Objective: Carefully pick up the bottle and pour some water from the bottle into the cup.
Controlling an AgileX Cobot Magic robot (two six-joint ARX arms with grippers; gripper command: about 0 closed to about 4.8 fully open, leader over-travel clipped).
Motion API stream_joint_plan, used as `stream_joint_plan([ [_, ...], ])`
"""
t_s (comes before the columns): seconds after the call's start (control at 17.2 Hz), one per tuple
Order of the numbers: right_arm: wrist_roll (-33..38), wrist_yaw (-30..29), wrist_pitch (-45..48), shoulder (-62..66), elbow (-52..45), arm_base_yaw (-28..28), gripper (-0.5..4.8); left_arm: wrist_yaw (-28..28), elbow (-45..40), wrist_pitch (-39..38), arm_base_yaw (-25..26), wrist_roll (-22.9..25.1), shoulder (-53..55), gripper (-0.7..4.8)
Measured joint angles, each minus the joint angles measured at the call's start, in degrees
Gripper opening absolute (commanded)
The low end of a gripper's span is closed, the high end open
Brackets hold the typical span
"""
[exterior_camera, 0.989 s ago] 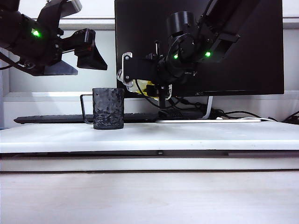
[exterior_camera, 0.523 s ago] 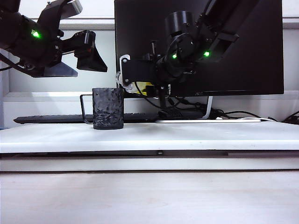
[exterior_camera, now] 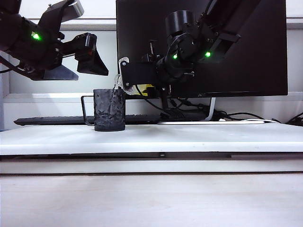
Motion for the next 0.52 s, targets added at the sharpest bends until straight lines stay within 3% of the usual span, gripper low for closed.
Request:
stream_joint_plan([
  [0.52, -1.3, 0.0, 1.5, 0.0, 0.3, 0.0, 1.75, 0.0, 0.0, -1.2, 0.0, 0.0, 0.0, 4.79],
])
